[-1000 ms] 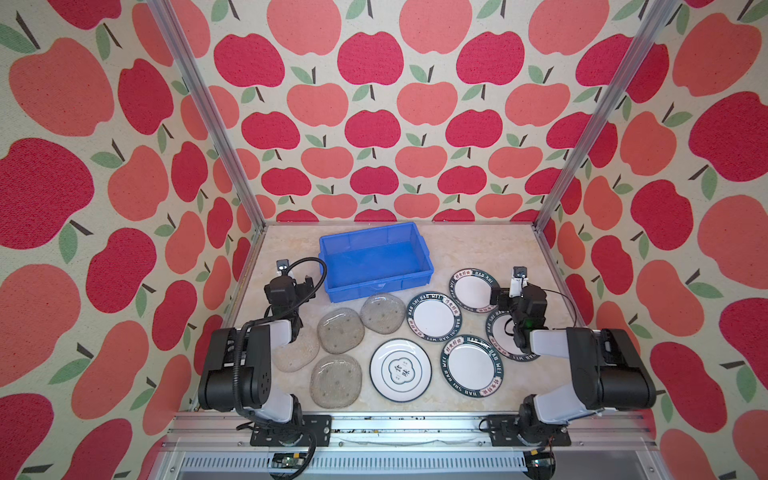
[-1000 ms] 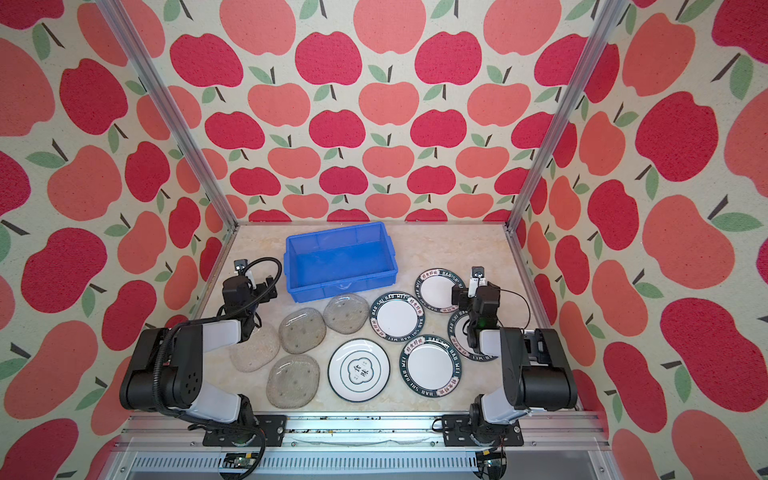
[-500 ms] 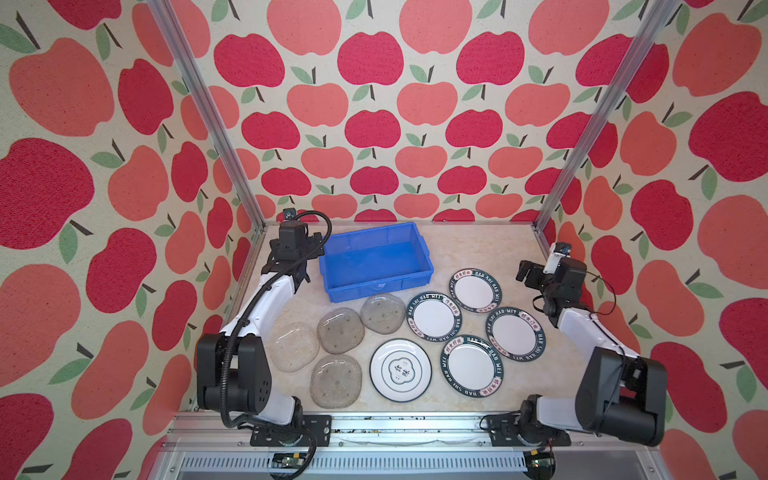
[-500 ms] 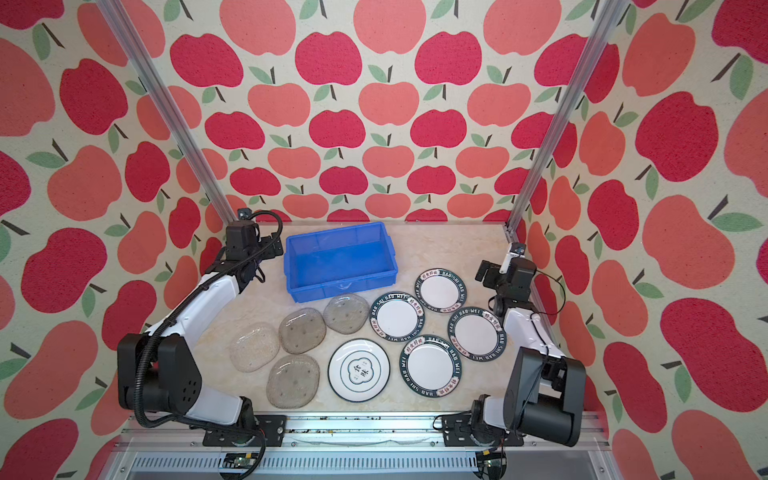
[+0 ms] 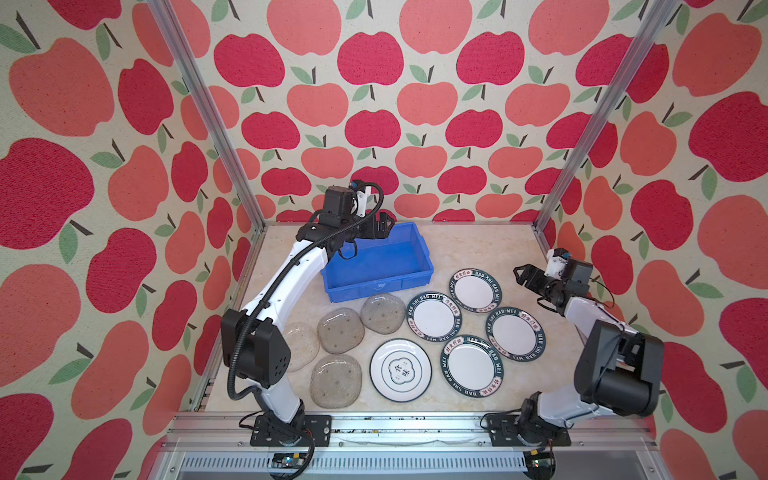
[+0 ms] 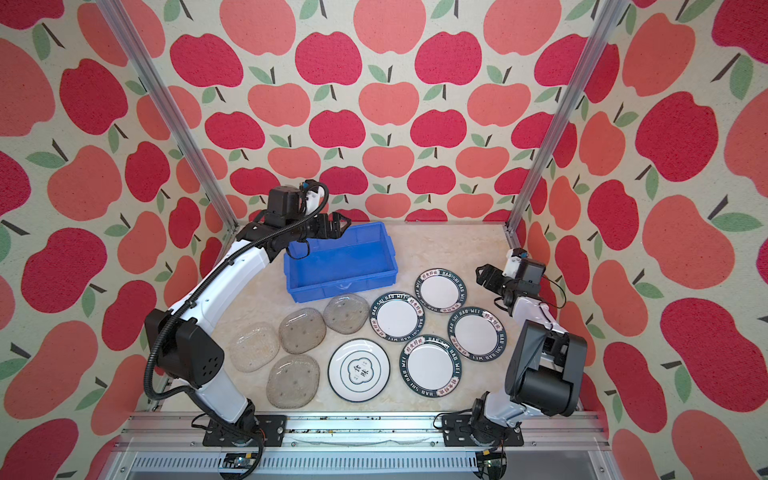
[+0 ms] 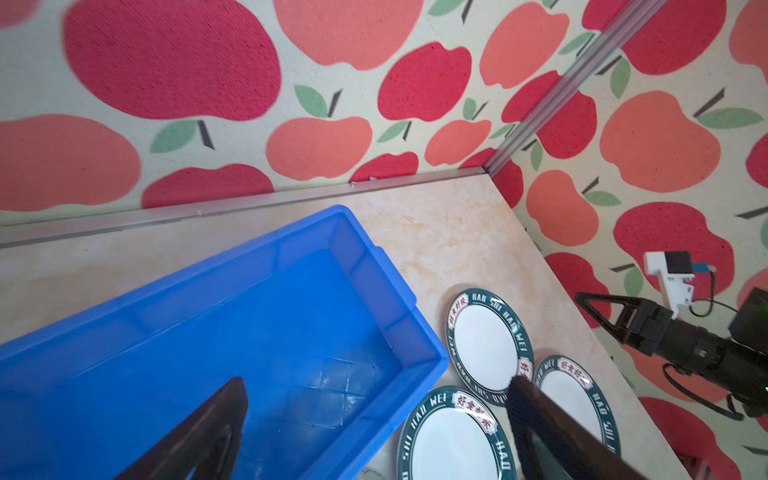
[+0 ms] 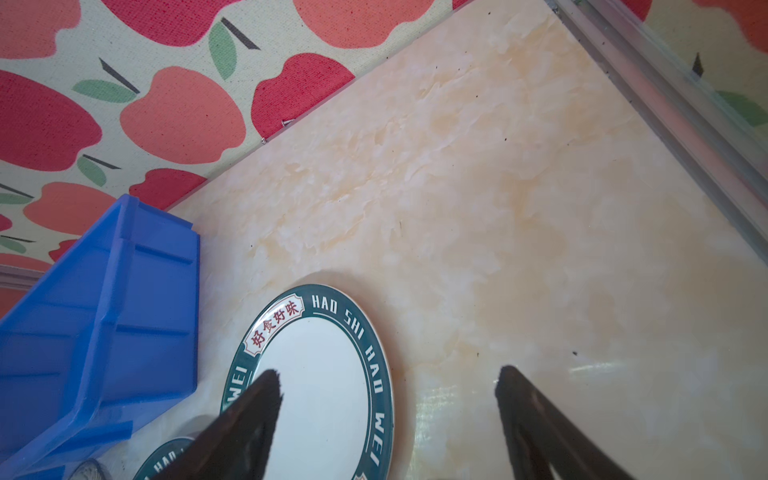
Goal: Place the plates into the plastic bin on the countertop
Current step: 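Move right gripper to farthest green-rimmed plate while left gripper moves over bin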
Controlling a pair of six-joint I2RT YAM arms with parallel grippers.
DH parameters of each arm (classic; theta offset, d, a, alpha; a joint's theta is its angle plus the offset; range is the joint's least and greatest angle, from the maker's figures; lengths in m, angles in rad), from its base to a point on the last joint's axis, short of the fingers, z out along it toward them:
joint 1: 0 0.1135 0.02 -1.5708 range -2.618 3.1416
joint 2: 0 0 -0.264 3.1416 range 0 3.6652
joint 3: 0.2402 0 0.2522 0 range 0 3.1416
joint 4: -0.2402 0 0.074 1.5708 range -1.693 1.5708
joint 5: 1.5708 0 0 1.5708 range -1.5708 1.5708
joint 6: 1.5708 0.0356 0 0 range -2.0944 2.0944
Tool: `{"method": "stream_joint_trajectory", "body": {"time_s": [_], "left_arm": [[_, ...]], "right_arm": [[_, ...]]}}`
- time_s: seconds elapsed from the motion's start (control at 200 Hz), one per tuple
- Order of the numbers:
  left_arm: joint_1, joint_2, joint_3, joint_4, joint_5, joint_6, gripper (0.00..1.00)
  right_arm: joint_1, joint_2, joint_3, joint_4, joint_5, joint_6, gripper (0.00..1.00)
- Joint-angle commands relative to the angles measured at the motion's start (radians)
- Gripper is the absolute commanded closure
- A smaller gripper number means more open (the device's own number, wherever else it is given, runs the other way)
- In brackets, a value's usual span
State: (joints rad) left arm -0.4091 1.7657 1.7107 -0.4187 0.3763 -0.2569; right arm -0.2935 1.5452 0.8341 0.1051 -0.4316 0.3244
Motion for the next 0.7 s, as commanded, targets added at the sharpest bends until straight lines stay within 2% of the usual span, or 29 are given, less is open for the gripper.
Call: {"method": "stream_joint_trajectory", "body": {"time_s": [0.0,0.06,0.28,0.345,0.5,0.695], "left_arm": [[-0.025,0.057,0.041,-0.045,0.115,-0.054,0.0],[-0.022,0.071,0.045,-0.03,0.142,-0.074,0.0],[0.011,0.089,0.034,0.021,0.262,-0.149,0.01],[0.026,0.088,0.019,0.044,0.294,-0.172,0.01],[0.081,0.078,-0.049,0.139,0.385,-0.251,0.02],[0.096,0.087,-0.03,0.072,0.37,-0.197,0.03]], "right_arm": [[-0.043,0.08,0.027,0.049,-0.138,0.055,0.36],[-0.048,0.137,0.062,0.047,-0.185,0.053,0.41],[-0.042,0.28,0.118,0.063,-0.298,0.065,0.47],[-0.029,0.301,0.127,0.034,-0.306,0.036,0.56],[0.011,0.323,0.165,-0.068,-0.284,-0.051,0.56],[0.038,0.365,0.238,-0.23,-0.281,-0.146,0.55]]}}
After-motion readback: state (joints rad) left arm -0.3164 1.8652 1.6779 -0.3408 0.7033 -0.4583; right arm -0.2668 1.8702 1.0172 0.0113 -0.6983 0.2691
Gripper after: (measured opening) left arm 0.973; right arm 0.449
